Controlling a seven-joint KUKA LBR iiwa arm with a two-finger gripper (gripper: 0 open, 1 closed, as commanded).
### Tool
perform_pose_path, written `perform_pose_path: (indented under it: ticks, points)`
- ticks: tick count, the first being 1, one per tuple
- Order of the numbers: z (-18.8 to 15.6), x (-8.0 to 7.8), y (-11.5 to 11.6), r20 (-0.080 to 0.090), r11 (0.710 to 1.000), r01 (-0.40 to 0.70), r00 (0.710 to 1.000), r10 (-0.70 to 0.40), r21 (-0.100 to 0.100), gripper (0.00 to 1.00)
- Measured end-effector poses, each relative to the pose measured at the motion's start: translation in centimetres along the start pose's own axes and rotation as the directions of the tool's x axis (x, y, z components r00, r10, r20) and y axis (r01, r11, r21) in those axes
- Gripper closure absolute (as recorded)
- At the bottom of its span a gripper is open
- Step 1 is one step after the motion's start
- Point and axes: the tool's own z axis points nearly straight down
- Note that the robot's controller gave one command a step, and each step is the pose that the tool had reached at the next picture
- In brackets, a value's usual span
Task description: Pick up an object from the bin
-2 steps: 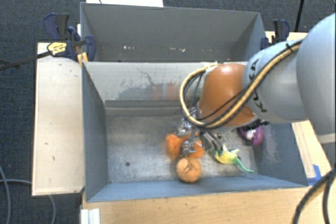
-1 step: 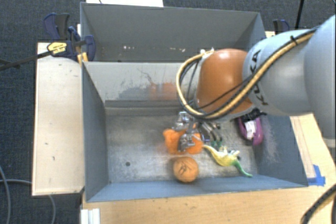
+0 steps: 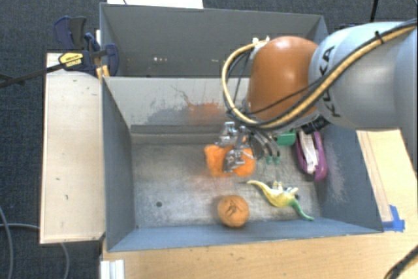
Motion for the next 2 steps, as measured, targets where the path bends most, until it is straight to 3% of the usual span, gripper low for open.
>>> perform_pose_path:
  ticks: [1, 2]
  points:
    - [0.0, 0.0, 0.0, 0.000, 1.000, -0.001, 1.000, 0.001, 0.000, 1.00]
    - [-4.9, 1.3, 0.5, -0.007, 1.000, -0.002, 1.000, 0.002, 0.000, 1.00]
